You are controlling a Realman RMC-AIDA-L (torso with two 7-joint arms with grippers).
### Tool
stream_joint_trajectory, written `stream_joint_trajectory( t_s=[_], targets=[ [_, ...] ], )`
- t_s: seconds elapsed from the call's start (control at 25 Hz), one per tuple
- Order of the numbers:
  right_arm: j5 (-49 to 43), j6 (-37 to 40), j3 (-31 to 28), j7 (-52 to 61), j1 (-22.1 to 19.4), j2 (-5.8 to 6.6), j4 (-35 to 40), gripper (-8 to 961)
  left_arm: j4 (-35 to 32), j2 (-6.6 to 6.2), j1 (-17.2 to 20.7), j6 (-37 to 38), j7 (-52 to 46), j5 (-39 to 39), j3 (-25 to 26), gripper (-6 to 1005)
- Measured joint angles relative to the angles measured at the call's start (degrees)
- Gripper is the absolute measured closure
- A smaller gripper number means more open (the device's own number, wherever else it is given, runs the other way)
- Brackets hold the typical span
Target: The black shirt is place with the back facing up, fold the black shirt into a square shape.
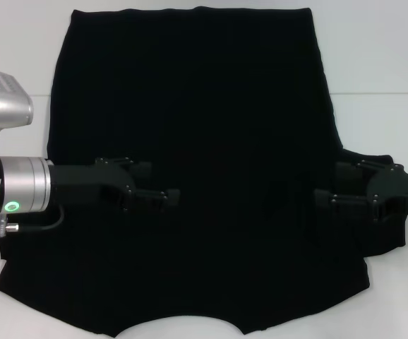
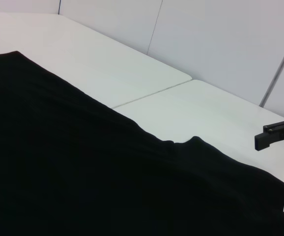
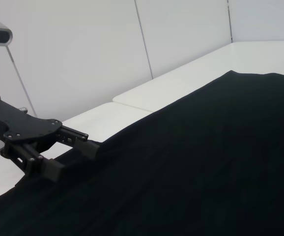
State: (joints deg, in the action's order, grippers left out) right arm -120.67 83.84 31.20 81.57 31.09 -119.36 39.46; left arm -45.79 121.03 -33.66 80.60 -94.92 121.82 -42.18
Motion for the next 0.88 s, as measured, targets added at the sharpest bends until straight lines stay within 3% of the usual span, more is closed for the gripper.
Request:
stream_joint_trajectory(
  t_s=[0.72,0.88],
  targets=[
    [0.0,-0.1,0.1,0.0,0.5,0.0,-0.1,60,0.0,0.0,0.2,-0.1,0.0,0.0,0.0,49],
    [0.4,-0.5,-0.5,3.2,0.6,0.0,0.3,61,-0.3,-0.04,0.2,-0.2,-2.1,-0.1,1.9,50]
  ],
)
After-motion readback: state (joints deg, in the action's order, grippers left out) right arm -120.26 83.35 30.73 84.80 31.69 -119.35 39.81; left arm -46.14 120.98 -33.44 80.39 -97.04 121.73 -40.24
